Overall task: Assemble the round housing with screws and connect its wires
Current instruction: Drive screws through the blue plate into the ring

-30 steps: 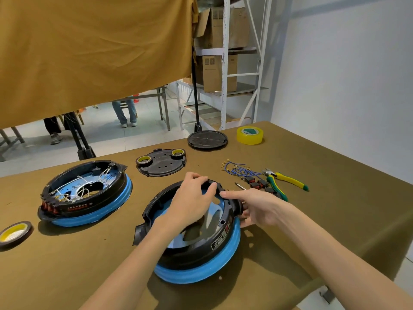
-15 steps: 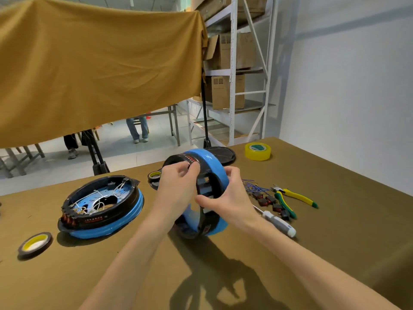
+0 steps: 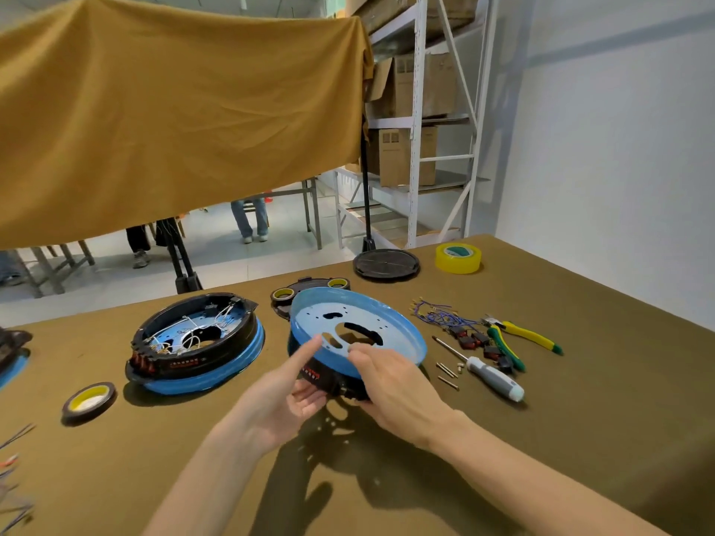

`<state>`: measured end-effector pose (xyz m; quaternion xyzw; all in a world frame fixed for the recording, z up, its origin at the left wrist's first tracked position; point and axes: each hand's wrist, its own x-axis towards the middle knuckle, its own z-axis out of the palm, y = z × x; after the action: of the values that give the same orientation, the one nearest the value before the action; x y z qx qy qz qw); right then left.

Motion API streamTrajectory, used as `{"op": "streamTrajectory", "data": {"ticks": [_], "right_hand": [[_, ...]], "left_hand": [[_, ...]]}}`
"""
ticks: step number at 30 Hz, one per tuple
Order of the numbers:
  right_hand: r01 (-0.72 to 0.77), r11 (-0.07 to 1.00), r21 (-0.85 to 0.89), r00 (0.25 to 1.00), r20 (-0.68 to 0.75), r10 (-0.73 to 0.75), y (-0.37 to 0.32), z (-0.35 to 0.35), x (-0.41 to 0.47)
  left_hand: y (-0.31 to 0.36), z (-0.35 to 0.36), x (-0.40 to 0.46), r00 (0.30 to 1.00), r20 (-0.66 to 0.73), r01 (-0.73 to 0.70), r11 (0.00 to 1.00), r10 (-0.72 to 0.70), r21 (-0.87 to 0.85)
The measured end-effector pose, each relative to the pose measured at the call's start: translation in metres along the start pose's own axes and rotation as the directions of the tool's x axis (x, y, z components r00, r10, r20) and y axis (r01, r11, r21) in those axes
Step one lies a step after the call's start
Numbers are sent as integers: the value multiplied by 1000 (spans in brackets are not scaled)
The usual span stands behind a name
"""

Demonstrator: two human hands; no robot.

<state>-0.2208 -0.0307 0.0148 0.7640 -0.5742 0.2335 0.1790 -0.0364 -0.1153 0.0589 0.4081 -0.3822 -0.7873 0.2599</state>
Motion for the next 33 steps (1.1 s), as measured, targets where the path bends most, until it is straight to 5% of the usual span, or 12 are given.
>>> {"op": "streamTrajectory", "data": {"ticks": [6, 9, 13, 17, 21, 25, 33], "right_hand": [[1, 995, 103, 984, 177, -19, -1, 3, -3], [-59, 977, 203, 990, 135, 32, 4, -3, -12], [-357, 853, 381, 920, -14, 392, 28, -9, -20], [-614, 686, 390, 702, -126, 701, 63, -8, -22], [-812, 559, 166, 576, 77, 814, 91, -8, -38], [-739, 662, -126, 613, 283, 738, 92, -7, -45], [-677, 681, -279, 645, 220, 732, 90, -3, -47]], "left_hand": [[-22, -9, 24, 985, -169, -49, 999, 46, -15], [-24, -22, 27, 984, -174, -58, 996, 45, -67], [-22, -37, 30, 984, -175, -55, 993, 36, -105], [-27, -50, 36, 983, -163, -97, 992, 82, -85], [-31, -56, 39, 982, -143, -130, 992, 127, -10], [-32, -53, 40, 981, -144, -131, 991, 131, 11], [-34, -58, 39, 985, -129, -111, 992, 117, 52]]}}
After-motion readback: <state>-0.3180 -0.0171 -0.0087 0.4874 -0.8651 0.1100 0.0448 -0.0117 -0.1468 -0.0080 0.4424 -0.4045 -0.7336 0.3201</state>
